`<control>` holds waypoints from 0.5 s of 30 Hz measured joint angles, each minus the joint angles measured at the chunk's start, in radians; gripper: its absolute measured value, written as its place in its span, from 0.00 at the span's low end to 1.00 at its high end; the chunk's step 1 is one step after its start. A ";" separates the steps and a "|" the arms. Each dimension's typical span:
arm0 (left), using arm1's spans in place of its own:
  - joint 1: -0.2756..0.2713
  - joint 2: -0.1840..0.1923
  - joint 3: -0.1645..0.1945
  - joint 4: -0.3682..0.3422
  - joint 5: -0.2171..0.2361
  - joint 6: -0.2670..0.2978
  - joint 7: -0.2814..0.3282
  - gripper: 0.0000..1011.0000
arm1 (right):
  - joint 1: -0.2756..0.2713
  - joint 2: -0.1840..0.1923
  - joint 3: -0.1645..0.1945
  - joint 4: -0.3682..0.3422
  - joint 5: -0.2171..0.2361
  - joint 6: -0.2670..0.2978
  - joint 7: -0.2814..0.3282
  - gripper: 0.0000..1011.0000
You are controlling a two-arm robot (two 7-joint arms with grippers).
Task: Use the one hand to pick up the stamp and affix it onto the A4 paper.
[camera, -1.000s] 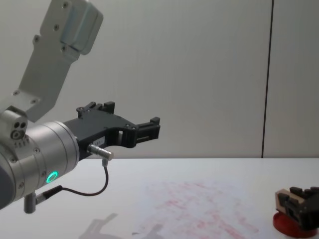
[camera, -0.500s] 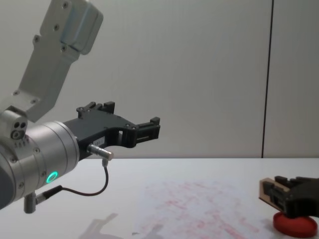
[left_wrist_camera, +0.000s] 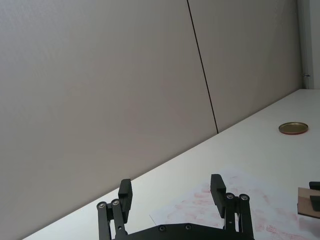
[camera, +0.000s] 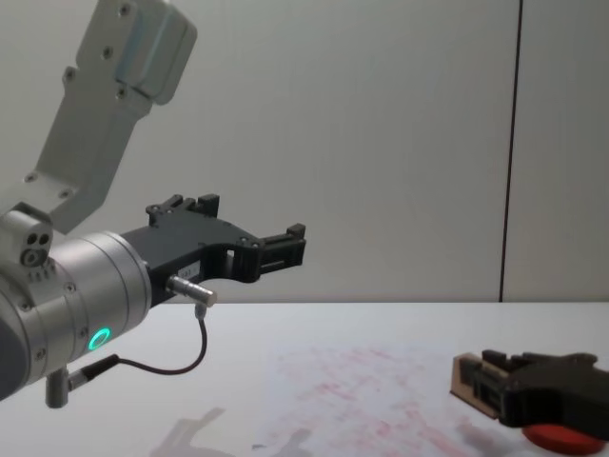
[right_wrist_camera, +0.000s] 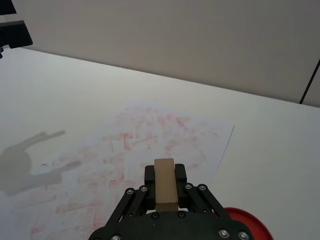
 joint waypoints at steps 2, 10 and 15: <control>0.000 0.000 0.000 0.000 0.000 0.000 0.000 0.98 | 0.002 -0.003 -0.003 0.006 0.001 0.007 0.005 0.22; 0.000 0.000 0.000 0.000 0.000 0.000 0.000 0.98 | 0.009 -0.011 -0.011 0.029 -0.011 0.028 0.013 0.22; 0.000 0.000 0.000 0.000 0.000 0.000 0.000 0.98 | 0.014 -0.014 -0.015 0.042 -0.023 0.039 0.018 0.22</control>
